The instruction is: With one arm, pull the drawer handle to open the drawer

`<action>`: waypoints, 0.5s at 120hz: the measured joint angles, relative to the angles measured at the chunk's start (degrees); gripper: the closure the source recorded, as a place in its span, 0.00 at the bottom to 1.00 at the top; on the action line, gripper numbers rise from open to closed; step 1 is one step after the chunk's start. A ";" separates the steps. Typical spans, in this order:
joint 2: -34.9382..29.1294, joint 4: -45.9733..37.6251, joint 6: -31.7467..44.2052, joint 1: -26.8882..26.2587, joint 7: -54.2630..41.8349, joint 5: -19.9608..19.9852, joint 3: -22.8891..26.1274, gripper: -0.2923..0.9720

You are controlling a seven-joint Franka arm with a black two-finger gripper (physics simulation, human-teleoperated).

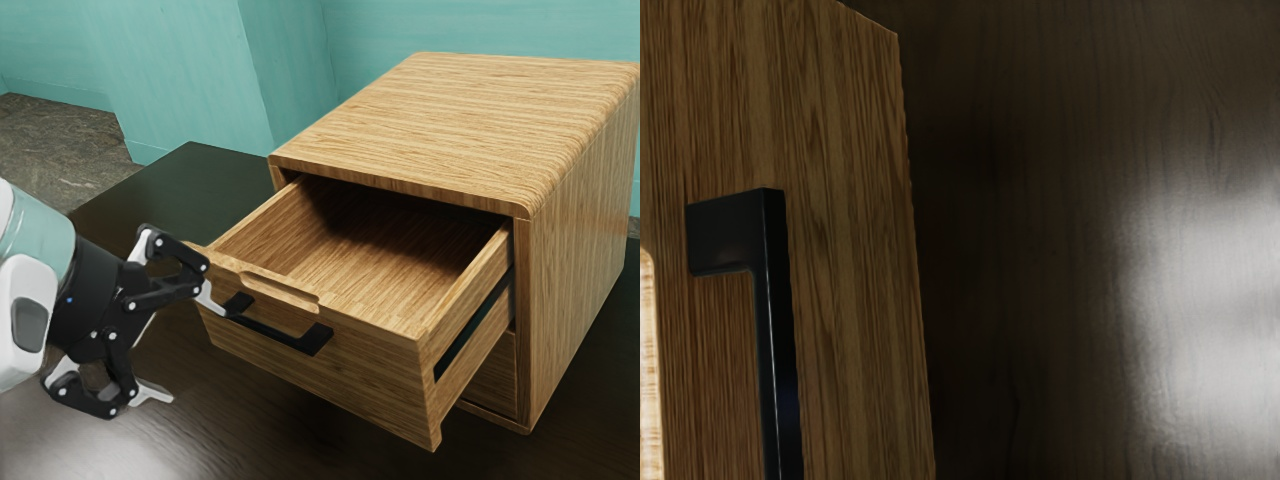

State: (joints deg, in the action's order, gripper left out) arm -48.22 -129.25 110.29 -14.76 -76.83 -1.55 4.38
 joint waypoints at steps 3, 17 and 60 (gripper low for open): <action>-0.36 0.12 -0.41 0.06 0.01 0.21 0.30 0.29; -0.97 2.55 -2.54 0.09 0.13 1.37 1.34 0.27; 2.00 11.89 -10.60 -0.07 0.77 4.09 1.68 0.24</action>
State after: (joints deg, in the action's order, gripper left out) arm -46.23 -117.36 99.69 -14.83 -76.07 2.54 6.06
